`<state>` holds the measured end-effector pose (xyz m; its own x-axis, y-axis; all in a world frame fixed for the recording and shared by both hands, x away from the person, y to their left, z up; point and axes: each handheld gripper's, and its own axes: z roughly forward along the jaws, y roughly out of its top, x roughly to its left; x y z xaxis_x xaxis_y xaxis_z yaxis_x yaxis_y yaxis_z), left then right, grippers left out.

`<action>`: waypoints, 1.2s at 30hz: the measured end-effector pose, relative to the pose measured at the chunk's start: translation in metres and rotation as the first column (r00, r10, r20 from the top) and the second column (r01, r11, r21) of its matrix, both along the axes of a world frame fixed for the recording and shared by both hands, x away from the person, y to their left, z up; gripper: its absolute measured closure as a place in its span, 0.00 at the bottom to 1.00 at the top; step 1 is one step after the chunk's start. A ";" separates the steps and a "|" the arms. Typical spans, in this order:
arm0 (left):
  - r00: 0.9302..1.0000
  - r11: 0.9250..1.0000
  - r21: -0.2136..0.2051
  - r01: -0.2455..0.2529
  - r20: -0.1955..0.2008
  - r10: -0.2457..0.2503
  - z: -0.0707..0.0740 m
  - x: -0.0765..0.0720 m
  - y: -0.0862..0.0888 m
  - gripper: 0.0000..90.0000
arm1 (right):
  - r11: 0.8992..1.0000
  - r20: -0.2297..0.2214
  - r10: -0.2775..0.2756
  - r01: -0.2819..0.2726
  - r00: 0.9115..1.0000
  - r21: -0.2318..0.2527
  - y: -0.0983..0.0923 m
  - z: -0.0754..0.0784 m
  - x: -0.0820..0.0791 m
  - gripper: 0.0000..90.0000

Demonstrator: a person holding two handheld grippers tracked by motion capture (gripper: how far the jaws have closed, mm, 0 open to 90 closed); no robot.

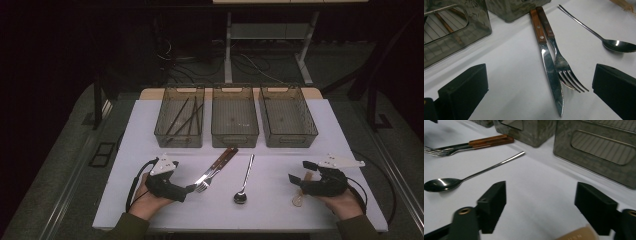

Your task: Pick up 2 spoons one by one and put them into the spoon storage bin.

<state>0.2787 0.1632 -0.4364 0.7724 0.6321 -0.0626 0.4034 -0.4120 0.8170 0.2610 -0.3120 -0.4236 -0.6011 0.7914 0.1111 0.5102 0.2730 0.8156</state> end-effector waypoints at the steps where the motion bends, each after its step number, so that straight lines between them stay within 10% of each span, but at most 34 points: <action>1: 1.000 1.000 0.001 0.001 -0.001 -0.001 0.000 0.000 0.000 0.00 | 1.000 -0.001 -0.004 0.004 1.000 -0.004 -0.002 0.001 0.000 0.32; 10: 1.000 1.000 -0.001 -0.007 -0.005 0.007 0.000 -0.001 0.000 0.00 | 0.999 -0.053 -0.031 0.029 0.998 -0.037 -0.020 0.003 0.000 0.65; 18: 1.000 1.000 -0.002 -0.007 -0.005 0.007 0.000 0.000 0.001 0.00 | 0.993 -0.116 0.071 -0.081 0.991 -0.085 -0.032 -0.002 -0.014 0.99; 36: 1.000 1.000 0.000 0.002 -0.006 -0.002 -0.001 0.000 -0.001 0.00 | 0.972 -0.173 0.159 -0.186 0.972 -0.147 -0.028 -0.019 -0.020 0.99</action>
